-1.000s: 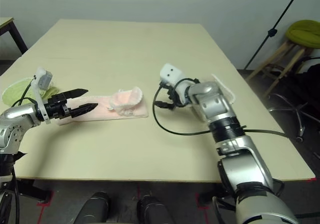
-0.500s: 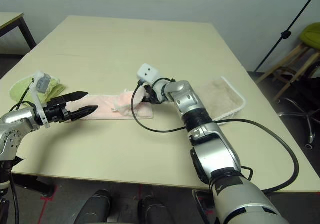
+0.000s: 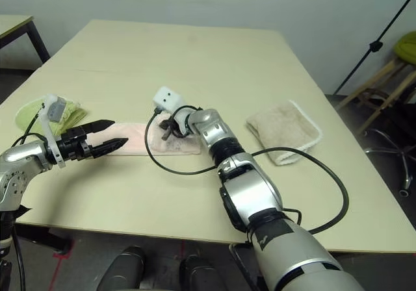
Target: Fold the towel and set it aside.
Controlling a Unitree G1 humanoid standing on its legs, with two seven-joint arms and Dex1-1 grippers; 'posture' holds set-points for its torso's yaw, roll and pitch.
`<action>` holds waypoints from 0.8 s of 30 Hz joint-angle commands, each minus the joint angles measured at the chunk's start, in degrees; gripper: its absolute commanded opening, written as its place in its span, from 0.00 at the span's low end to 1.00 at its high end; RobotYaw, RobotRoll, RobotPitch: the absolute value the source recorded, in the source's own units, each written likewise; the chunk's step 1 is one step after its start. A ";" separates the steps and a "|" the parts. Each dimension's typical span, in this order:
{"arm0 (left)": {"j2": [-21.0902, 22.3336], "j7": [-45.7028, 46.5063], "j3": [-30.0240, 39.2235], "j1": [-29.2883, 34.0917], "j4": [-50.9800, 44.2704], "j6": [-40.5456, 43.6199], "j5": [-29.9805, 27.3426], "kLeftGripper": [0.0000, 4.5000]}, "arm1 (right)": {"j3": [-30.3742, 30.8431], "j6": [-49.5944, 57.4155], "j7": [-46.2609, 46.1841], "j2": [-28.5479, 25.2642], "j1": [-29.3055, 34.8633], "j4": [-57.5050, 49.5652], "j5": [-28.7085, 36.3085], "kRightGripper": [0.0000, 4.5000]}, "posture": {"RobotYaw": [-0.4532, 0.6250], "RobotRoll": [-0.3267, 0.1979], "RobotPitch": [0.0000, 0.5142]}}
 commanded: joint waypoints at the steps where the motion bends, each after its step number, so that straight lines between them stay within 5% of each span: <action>1: -0.23 0.63 -1.33 -1.21 -0.20 0.65 0.55 1.00 | -2.26 0.92 0.96 -1.89 0.48 -1.71 1.33 0.01 | 0.59 0.62 0.15; 3: -0.39 1.02 -1.78 -2.19 0.19 0.91 0.71 1.00 | -3.37 1.86 2.29 -3.82 0.84 -4.12 2.06 0.01 | 0.58 0.62 0.15; 6: -1.06 1.79 -2.93 -4.24 1.08 1.13 1.37 1.00 | -5.81 4.36 2.89 -7.73 1.27 -7.83 3.56 0.14 | 0.57 0.62 0.14; 16: -6.19 5.37 -7.92 -14.47 12.76 -0.98 7.43 1.00 | -11.18 14.34 4.47 -16.37 6.99 -22.04 8.40 0.96 | 0.53 0.62 0.14; 24: -13.56 12.44 -10.12 -20.85 25.25 -9.02 15.57 1.00 | -13.08 16.40 -2.30 -12.35 11.57 -25.68 9.97 1.00 | 0.52 0.62 0.13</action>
